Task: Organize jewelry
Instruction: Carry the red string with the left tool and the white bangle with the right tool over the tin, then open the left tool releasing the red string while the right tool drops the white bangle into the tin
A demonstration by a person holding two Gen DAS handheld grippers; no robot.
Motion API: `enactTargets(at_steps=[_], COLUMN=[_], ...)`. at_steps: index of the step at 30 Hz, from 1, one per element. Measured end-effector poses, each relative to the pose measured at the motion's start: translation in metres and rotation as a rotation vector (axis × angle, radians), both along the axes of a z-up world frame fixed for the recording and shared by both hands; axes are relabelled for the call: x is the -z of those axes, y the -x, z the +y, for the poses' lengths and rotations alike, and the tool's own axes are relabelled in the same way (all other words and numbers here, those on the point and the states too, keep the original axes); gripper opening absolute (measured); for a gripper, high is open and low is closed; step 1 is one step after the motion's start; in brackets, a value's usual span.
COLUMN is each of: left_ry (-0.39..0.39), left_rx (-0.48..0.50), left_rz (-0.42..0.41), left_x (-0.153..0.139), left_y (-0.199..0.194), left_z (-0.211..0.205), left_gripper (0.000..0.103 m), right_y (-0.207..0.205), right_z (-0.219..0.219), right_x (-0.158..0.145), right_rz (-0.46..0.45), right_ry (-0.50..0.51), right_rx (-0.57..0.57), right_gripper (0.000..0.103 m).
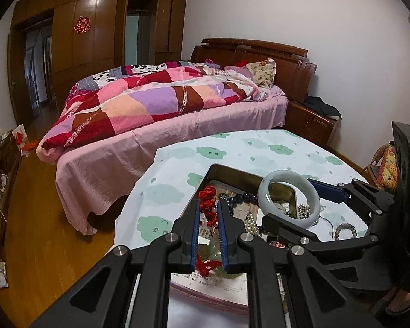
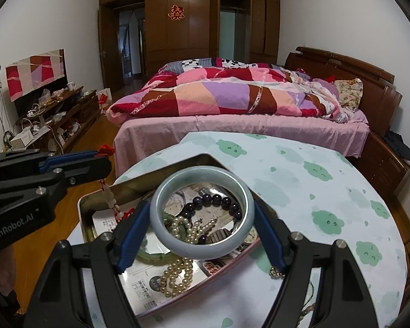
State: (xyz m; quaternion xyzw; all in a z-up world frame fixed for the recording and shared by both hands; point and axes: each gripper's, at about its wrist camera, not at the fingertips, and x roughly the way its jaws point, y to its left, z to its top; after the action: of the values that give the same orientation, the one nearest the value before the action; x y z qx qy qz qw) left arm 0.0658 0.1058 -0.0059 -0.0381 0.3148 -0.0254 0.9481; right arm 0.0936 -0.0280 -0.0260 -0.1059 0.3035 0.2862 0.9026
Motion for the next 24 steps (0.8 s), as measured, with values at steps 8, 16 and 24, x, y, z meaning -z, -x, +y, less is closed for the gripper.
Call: enactTargets(at_steps=[8,16,24], left_ry=[-0.001,-0.009,-0.002], left_rx=[-0.007,-0.008,-0.022], left_rz=[0.047,0.101,0.128], left_x=[0.018,0.037,0.044], left_y=[-0.007,-0.014,-0.017], left_z=[0.002,0.004,0.007], left_gripper=[0.012,0.012,0.015], right_y=[-0.005,-0.007,-0.008], right_z=[0.006,0.011,0.013], right_x=[0.014,0.029,0.036], right_rz=[0.04,0.096,0.124], right_ry=[0.022,0.048,0.066], right_rx=[-0.01,-0.027,-0.039], right_gripper=[0.078,0.078,0.079])
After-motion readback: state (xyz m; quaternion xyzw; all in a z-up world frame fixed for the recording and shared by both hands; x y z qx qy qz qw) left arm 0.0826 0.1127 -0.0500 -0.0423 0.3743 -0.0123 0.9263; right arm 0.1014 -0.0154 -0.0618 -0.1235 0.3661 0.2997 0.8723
